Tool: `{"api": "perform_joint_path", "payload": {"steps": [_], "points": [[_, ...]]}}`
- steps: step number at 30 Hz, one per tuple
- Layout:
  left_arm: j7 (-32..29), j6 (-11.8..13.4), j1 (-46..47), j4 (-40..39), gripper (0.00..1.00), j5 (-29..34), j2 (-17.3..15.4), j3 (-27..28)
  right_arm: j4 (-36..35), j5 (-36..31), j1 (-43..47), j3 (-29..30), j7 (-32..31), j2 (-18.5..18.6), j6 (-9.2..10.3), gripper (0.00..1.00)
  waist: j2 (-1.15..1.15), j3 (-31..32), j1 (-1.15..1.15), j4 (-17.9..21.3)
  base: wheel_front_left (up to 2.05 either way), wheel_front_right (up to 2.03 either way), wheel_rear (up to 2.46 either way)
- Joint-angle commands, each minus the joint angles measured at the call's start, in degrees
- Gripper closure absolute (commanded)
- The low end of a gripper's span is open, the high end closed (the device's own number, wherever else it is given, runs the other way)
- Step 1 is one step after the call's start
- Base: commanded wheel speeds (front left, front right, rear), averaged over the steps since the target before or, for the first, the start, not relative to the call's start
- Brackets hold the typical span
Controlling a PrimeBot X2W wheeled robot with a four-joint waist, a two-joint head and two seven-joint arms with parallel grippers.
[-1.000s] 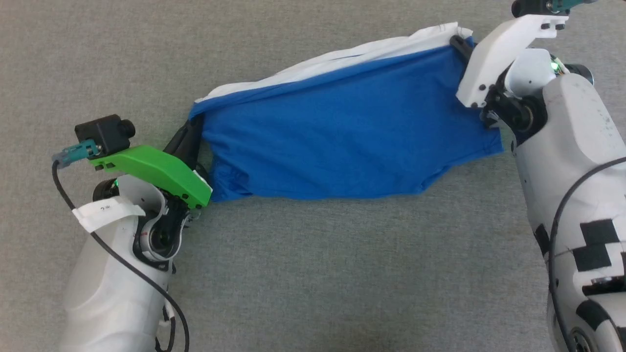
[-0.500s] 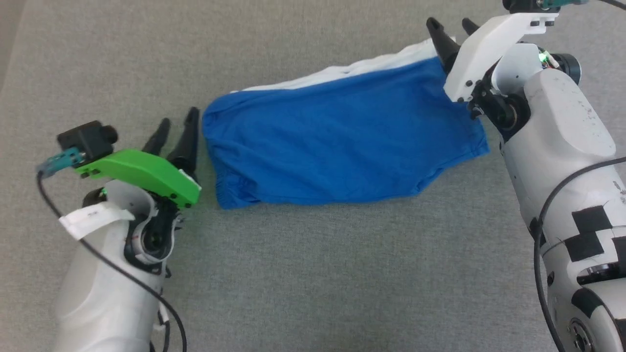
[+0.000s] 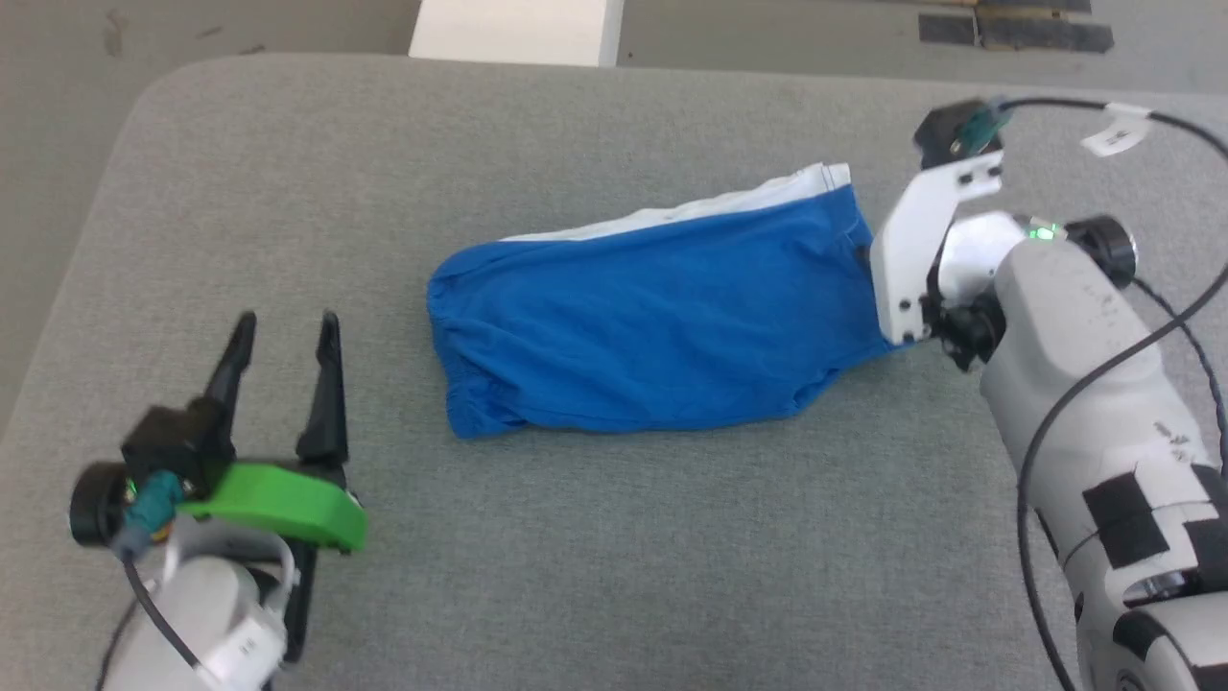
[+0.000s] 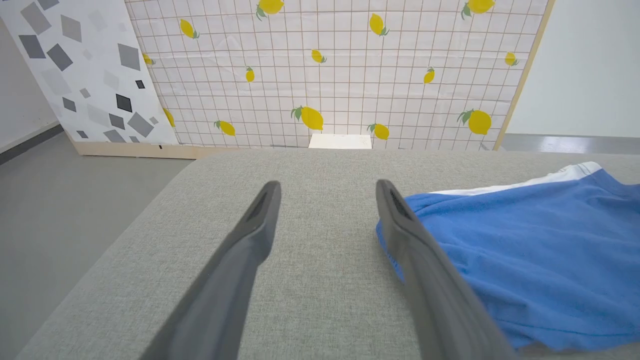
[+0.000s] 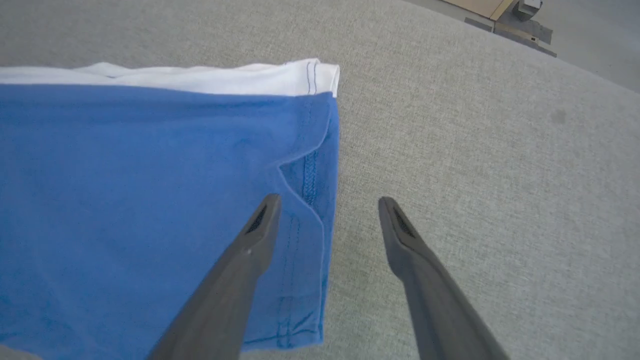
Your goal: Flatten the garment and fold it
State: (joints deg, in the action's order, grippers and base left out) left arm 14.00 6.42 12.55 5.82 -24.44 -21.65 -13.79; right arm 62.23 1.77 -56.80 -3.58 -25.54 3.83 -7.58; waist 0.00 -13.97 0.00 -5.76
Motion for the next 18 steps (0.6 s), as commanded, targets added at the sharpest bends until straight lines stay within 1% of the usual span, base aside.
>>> {"api": "perform_joint_path", "payload": {"steps": [1,6,7,12,13,14,15,17,18], "points": [[0.5,0.6,-1.3,-0.6,0.00,0.5,0.4,-0.1,-0.4,-1.1,1.1,-0.2,-1.2,-0.4,0.09,0.00,0.00,0.2,0.00,-0.9,0.00,0.00,0.00],[0.7,0.3,-2.4,-1.5,0.00,0.2,1.6,-0.5,-2.3,-4.9,3.9,1.3,-5.4,-0.5,0.09,0.00,0.00,-1.4,0.00,-2.5,0.00,0.00,0.00],[0.8,-0.2,-2.0,-1.4,0.00,-0.1,2.1,-0.5,-3.3,-7.6,6.1,3.4,-8.1,-0.5,0.09,0.00,0.00,-2.3,0.00,-3.5,0.00,0.00,0.00],[0.6,-1.6,-1.6,-0.4,0.00,-1.2,2.7,-1.0,-5.7,-10.0,9.2,6.4,-11.5,-0.7,0.09,0.00,0.00,-3.1,0.00,-4.2,0.00,0.00,0.00],[0.0,-1.9,-1.5,-0.3,0.00,-1.8,2.9,-1.2,-6.2,-10.0,9.5,6.9,-11.8,-0.8,0.09,0.45,0.00,-3.1,0.00,-4.1,0.00,0.00,0.00],[-1.1,-2.3,-1.4,-0.3,0.00,-2.5,3.2,-1.5,-7.1,-10.0,9.7,7.2,-11.8,-0.8,0.09,0.85,0.00,-3.1,0.00,-4.1,0.00,0.00,0.00],[-2.5,-2.7,-1.3,-0.4,0.00,-3.5,3.6,-1.8,-7.7,-9.9,9.9,7.3,-11.9,-0.8,0.09,1.00,0.00,-3.0,0.00,-4.0,0.00,0.00,0.00],[-5.4,-3.1,-0.6,-1.2,0.00,-4.8,4.2,-2.7,-9.0,-9.3,10.1,7.7,-12.1,-0.9,0.09,1.00,0.00,-2.8,0.00,-3.8,0.00,0.00,0.00],[-8.7,-3.1,-0.1,-1.7,0.00,-6.1,4.9,-3.4,-10.2,-9.0,10.3,7.6,-11.9,-0.9,0.09,1.00,0.00,-2.4,0.00,-3.7,0.00,0.00,0.00]]}}
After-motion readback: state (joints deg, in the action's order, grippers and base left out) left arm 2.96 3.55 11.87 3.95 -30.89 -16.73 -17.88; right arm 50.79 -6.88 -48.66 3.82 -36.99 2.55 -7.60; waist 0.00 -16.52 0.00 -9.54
